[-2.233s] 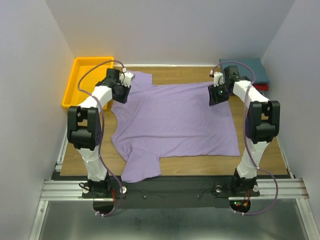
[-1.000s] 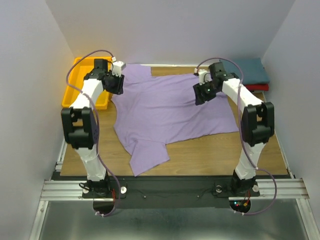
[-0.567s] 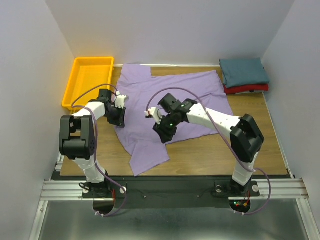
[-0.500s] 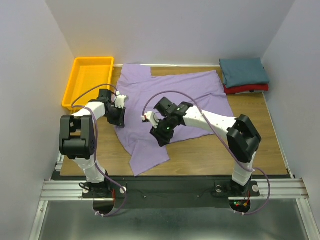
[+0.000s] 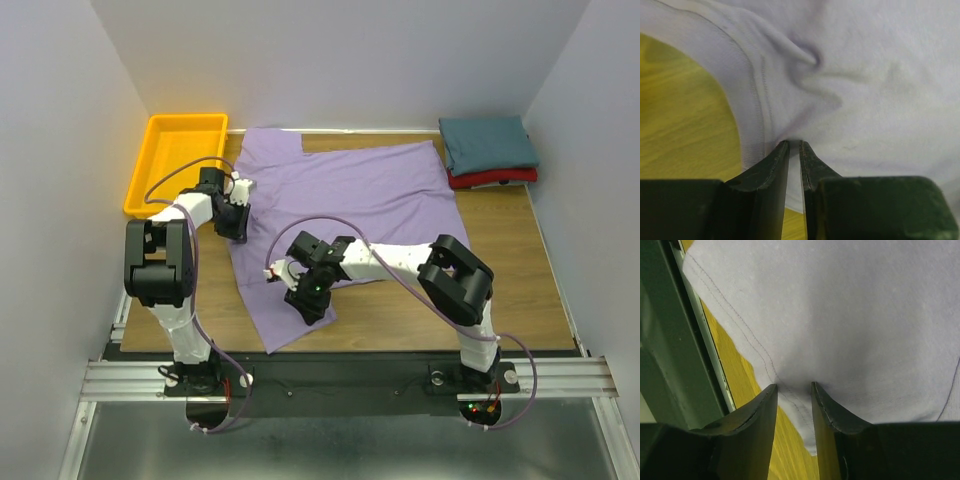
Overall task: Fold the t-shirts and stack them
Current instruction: Fold the tshirt
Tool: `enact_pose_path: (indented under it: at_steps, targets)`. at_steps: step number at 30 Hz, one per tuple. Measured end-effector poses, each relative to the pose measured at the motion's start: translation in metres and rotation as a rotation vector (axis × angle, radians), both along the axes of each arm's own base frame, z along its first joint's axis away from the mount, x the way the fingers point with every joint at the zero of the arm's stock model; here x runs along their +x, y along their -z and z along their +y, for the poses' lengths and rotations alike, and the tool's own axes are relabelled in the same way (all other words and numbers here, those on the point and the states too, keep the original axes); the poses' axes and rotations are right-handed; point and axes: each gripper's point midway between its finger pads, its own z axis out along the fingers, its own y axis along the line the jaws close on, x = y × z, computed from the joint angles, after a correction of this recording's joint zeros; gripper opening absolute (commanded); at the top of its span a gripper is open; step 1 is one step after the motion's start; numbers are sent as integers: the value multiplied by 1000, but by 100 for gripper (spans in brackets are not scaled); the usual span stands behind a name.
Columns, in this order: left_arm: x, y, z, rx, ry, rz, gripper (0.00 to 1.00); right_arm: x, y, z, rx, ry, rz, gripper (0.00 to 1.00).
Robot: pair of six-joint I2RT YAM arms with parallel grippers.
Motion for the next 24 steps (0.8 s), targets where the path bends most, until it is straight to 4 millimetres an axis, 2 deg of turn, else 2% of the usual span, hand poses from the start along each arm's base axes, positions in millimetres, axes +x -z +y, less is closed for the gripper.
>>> enact_pose_path:
  at_steps: [2,5,6,9,11,14,17,19,22,23,24]
  targets:
    - [7,0,4,14,-5,-7,27,-2,0,-4,14,0,-6,41]
    - [15,1,9,29,-12,-10,28,-8,-1,-10,21,-6,-10,48]
    - [17,0,9,31,-11,-8,29,-11,-3,-11,28,-13,-8,52]
    - [21,-2,10,36,1,-16,29,-21,-14,-20,22,-21,-3,54]
    - [20,-2,9,32,12,-19,29,-21,-28,-24,25,-12,-23,54]
    - [19,-8,8,24,31,-29,29,-9,-65,-29,90,25,-83,55]
    - [20,-26,9,29,51,-73,29,31,-100,-50,155,133,-165,53]
    - [22,-43,10,40,69,-124,29,86,-114,-90,157,290,-242,52]
    - [24,-57,10,53,94,-168,29,141,-100,-158,72,483,-294,50]
    - [24,-57,10,59,106,-172,29,153,-87,-187,17,545,-290,50]
    - [23,-56,9,64,113,-172,29,157,-82,-199,-7,569,-287,50]
